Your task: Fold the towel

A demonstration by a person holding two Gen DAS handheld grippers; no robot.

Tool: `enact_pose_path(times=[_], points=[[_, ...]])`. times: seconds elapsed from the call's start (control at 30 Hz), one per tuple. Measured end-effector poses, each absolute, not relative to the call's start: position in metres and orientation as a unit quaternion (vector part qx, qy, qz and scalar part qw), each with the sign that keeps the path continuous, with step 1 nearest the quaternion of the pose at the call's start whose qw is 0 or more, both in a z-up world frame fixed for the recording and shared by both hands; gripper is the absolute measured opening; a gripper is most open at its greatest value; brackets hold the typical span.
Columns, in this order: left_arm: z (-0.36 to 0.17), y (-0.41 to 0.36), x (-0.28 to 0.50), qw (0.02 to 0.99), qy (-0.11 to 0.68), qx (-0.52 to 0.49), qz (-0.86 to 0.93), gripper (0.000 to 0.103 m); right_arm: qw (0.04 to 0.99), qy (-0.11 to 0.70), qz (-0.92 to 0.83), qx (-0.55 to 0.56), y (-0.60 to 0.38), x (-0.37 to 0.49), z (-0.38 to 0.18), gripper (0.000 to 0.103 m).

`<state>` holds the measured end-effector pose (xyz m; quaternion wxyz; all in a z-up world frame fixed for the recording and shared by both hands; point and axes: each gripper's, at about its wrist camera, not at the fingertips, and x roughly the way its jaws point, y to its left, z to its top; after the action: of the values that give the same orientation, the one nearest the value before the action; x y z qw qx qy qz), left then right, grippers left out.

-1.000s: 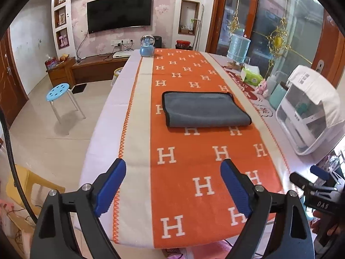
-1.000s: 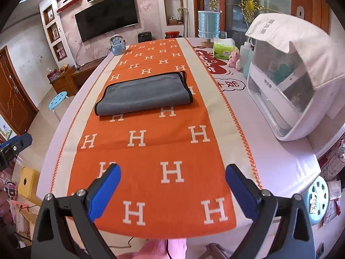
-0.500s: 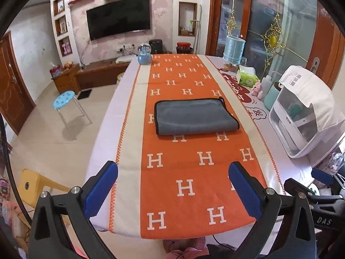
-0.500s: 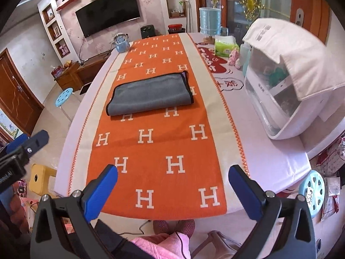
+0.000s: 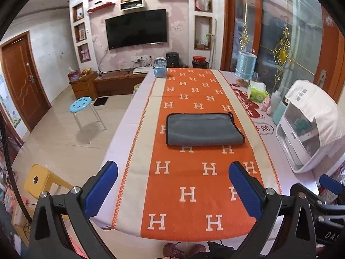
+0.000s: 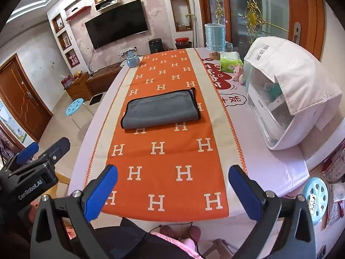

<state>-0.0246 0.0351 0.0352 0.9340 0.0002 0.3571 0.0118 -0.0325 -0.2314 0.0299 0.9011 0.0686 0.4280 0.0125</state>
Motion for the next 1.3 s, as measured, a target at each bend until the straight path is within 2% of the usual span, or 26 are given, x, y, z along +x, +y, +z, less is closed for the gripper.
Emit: enact_pose_path(times=[0.33,1.3], points=[[0.034,0.031,-0.033,0.938,0.344,-0.004,0.027,0.102,0.915,0.399,0.004,0.061,-0.23,-0.043,0.033,0.103],[0.02,0.019,-0.024,0.931,0.365,0.004,0.025,0.102,0.903,0.426,0.016,0.048,-0.233,-0.031,0.015,0.103]])
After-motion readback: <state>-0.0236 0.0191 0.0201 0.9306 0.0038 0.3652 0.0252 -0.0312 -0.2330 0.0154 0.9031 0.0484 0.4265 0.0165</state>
